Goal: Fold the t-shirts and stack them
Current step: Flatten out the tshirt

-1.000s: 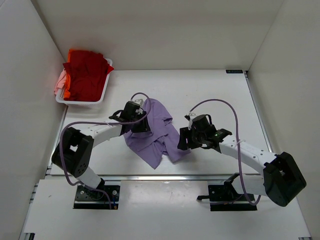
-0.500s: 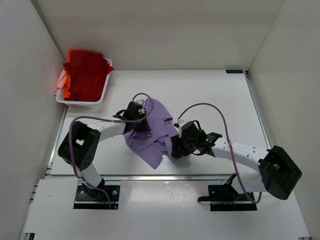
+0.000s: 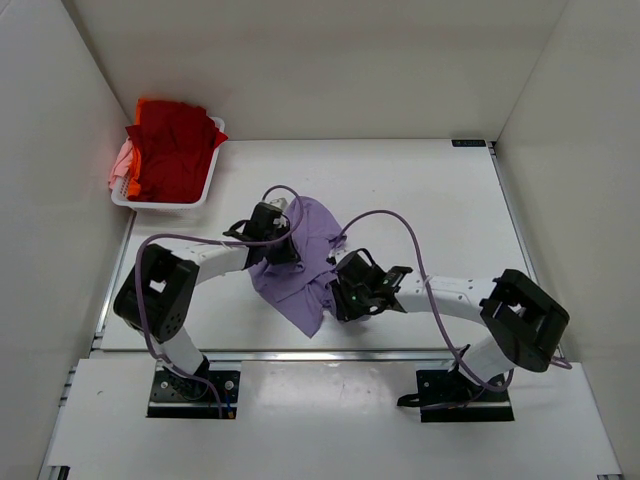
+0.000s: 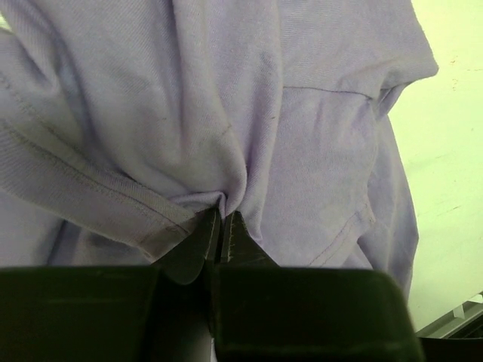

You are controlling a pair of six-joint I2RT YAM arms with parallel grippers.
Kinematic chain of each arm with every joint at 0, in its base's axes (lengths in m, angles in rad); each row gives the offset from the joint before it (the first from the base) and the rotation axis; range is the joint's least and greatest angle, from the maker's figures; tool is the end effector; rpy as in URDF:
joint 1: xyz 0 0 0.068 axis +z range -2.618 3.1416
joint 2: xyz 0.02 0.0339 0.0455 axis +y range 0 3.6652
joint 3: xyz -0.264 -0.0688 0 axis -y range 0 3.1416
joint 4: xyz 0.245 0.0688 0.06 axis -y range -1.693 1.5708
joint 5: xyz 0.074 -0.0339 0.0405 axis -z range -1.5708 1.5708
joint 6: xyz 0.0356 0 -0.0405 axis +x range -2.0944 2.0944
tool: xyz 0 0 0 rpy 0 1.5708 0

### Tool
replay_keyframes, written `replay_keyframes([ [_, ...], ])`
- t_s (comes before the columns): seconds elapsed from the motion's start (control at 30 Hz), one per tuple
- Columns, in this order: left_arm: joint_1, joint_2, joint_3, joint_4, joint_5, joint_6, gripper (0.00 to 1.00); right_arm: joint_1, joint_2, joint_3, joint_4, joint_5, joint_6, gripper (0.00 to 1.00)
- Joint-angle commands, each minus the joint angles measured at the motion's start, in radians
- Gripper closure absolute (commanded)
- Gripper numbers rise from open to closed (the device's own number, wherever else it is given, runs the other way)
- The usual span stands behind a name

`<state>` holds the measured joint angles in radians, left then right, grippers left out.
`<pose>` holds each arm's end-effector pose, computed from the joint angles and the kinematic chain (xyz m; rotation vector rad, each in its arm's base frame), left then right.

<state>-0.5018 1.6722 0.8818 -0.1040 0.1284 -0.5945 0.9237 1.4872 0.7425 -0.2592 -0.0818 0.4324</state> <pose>0.2873 -0.1628 0.1590 -0.0608 2.5617 -0.6101 0.1650 0.2232 0.1623 -0.6857 2.6031 0.5776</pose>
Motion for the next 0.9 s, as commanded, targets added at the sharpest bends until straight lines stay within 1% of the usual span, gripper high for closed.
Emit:
replay_keyframes([
  [0.0,0.015,-0.077,-0.009,0.001,0.019,0.004,1.0,-0.002,-0.007,0.038,-0.035,0.048,0.012,0.86],
  [0.07,0.028,-0.118,-0.007,-0.014,0.022,0.016,1.0,-0.008,-0.05,0.055,-0.064,0.053,0.011,0.91],
  [0.1,0.038,-0.117,-0.003,-0.029,0.028,0.021,1.0,-0.029,-0.062,0.057,-0.075,0.051,0.019,0.92],
  [0.2,0.057,-0.173,0.019,-0.068,0.04,0.036,1.0,-0.062,-0.126,0.069,-0.123,0.027,-0.001,0.86],
  [0.23,0.065,-0.192,0.041,-0.078,0.043,0.041,1.0,-0.087,-0.157,0.069,-0.138,0.016,-0.01,0.89],
  [0.3,0.074,-0.233,0.071,-0.109,0.037,0.053,1.0,-0.114,-0.208,0.066,-0.15,0.01,-0.014,1.0],
  [0.53,0.098,-0.353,0.198,-0.209,0.042,0.079,1.0,-0.255,-0.379,0.066,-0.202,-0.019,-0.084,1.0],
  [0.6,0.112,-0.394,0.229,-0.232,0.037,0.079,1.0,-0.305,-0.435,0.058,-0.206,-0.045,-0.095,0.94],
  [0.63,0.13,-0.416,0.235,-0.24,0.037,0.081,1.0,-0.345,-0.456,0.067,-0.206,-0.07,-0.101,0.95],
  [0.67,0.144,-0.434,0.249,-0.249,0.045,0.088,1.0,-0.391,-0.513,0.066,-0.216,-0.085,-0.109,0.97],
  [0.7,0.143,-0.445,0.276,-0.266,0.05,0.087,1.0,-0.41,-0.524,0.07,-0.215,-0.085,-0.116,1.0],
  [0.73,0.149,-0.457,0.281,-0.275,0.054,0.094,1.0,-0.446,-0.551,0.077,-0.231,-0.105,-0.126,1.0],
  [0.8,0.163,-0.483,0.347,-0.312,0.065,0.104,1.0,-0.515,-0.593,0.092,-0.233,-0.119,-0.148,1.0],
  [0.87,0.164,-0.52,0.391,-0.336,0.05,0.122,1.0,-0.56,-0.634,0.116,-0.245,-0.151,-0.164,0.99],
])
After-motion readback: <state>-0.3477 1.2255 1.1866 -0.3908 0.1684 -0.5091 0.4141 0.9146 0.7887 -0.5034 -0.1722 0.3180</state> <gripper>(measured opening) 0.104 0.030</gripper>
